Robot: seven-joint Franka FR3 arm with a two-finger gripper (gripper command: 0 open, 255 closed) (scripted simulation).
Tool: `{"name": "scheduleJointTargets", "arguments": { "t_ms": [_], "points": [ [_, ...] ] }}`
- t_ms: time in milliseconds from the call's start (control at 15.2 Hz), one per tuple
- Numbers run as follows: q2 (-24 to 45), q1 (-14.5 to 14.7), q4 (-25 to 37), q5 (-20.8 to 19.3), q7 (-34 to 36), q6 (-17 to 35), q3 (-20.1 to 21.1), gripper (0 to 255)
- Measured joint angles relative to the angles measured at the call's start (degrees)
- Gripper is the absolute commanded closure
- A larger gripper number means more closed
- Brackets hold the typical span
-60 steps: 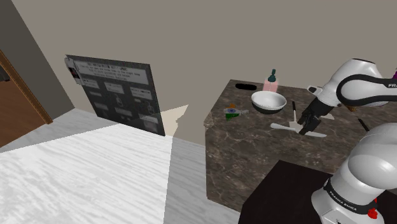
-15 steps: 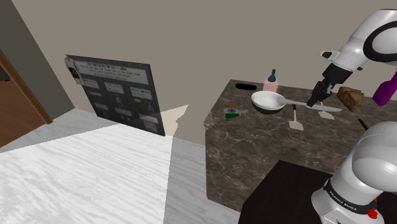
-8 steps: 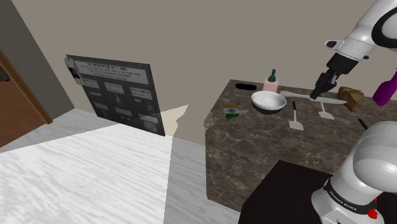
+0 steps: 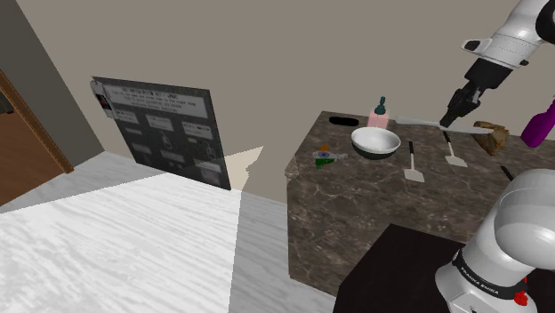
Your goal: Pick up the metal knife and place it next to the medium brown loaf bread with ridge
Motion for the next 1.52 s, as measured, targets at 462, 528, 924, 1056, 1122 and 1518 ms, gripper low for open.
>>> {"name": "scheduleJointTargets", "arguments": {
  "t_ms": [462, 528, 924, 1056, 1122, 1518],
  "points": [
    [-6.4, -5.4, 3.0, -5.1, -7.0, -9.6, -4.7, 255],
    [-6.9, -5.9, 4.2, -5.8, -8.2, -11.2, -5.4, 255],
    [-10.6, -9.5, 8.1, -11.4, -15.3, -18.3, -10.3, 255],
    [-10.9, -9.9, 10.7, -13.5, -17.9, -20.5, -12.3, 255],
    [-10.9, -9.9, 11.9, -14.4, -19.1, -21.4, -13.0, 255],
    [-11.7, -10.6, 20.0, -20.4, -27.1, -27.7, -17.5, 255]
  ]
}}
